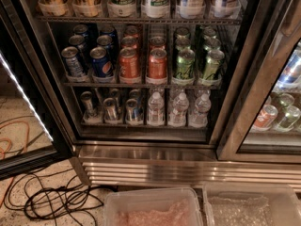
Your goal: Pick blue plastic bottle from top shelf of fridge
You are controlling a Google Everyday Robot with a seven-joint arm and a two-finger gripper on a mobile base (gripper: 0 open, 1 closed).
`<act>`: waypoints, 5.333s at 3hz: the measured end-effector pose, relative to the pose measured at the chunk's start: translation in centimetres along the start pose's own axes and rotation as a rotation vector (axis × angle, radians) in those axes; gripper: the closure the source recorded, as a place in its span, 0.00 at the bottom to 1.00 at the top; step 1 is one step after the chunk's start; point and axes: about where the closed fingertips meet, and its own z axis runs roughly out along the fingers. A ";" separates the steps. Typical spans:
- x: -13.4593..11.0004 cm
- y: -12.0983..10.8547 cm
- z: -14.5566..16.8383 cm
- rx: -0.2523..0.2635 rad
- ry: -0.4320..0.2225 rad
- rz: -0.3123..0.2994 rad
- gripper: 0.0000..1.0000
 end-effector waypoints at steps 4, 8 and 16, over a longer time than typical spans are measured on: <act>0.0 0.0 -0.4 -0.015 0.016 -0.007 1.00; 0.3 0.0 0.2 -0.012 0.042 -0.010 1.00; -3.9 -1.1 -2.7 0.021 -0.072 0.003 1.00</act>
Offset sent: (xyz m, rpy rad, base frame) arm -0.0862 -0.0478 0.0700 0.0001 0.3197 0.1660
